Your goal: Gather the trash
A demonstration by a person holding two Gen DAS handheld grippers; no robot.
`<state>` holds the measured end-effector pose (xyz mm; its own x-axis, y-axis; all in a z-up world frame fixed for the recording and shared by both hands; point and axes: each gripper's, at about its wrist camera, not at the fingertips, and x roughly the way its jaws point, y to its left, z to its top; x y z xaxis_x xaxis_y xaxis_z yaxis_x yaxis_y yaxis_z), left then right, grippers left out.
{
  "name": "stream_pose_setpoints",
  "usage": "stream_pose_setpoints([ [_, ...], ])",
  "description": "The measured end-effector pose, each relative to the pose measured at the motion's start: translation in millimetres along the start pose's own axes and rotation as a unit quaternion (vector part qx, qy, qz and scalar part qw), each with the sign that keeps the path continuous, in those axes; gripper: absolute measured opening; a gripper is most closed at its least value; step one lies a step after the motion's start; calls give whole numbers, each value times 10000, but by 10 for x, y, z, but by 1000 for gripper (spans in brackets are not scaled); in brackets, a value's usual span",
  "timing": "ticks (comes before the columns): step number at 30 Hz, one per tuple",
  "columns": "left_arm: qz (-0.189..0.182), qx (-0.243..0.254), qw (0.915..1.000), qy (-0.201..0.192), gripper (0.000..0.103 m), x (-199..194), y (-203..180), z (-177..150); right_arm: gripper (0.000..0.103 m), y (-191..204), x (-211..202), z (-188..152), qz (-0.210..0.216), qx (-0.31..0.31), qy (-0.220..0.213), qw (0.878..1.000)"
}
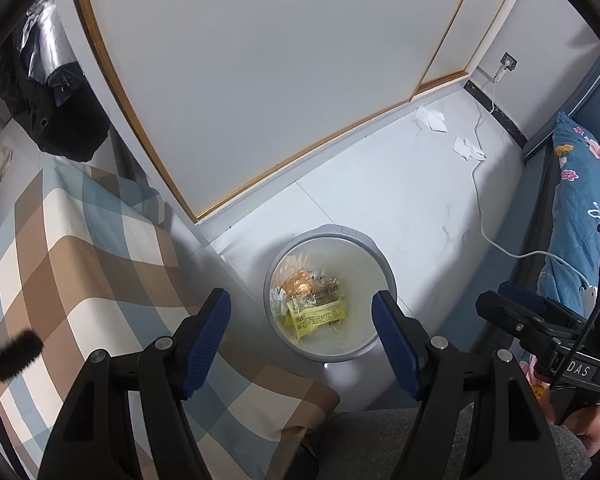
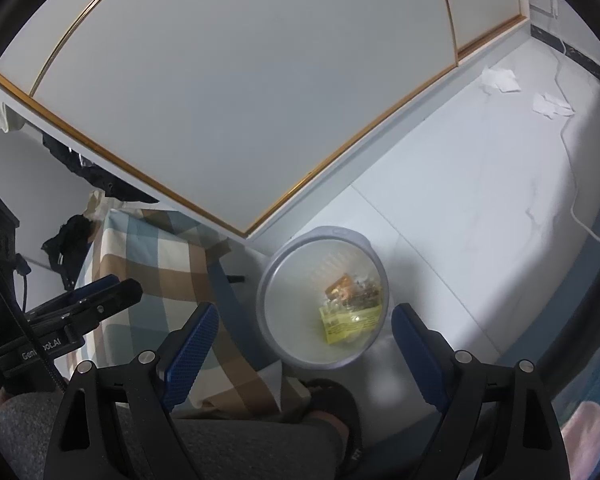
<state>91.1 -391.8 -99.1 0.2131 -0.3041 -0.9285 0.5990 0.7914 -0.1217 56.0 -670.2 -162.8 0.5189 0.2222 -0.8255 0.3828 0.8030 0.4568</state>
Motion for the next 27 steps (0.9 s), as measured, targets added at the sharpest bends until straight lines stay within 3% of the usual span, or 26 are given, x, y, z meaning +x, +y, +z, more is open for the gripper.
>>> stream_pose_setpoints([
  [14,-50,-31,10000,37,70,21,-17,17,89,-26,8,-9,-42,6,1,10000],
  [27,56,18,9996,-284,70,-42,-38,3,89,-29,7,-5,-37,-7,0,10000],
])
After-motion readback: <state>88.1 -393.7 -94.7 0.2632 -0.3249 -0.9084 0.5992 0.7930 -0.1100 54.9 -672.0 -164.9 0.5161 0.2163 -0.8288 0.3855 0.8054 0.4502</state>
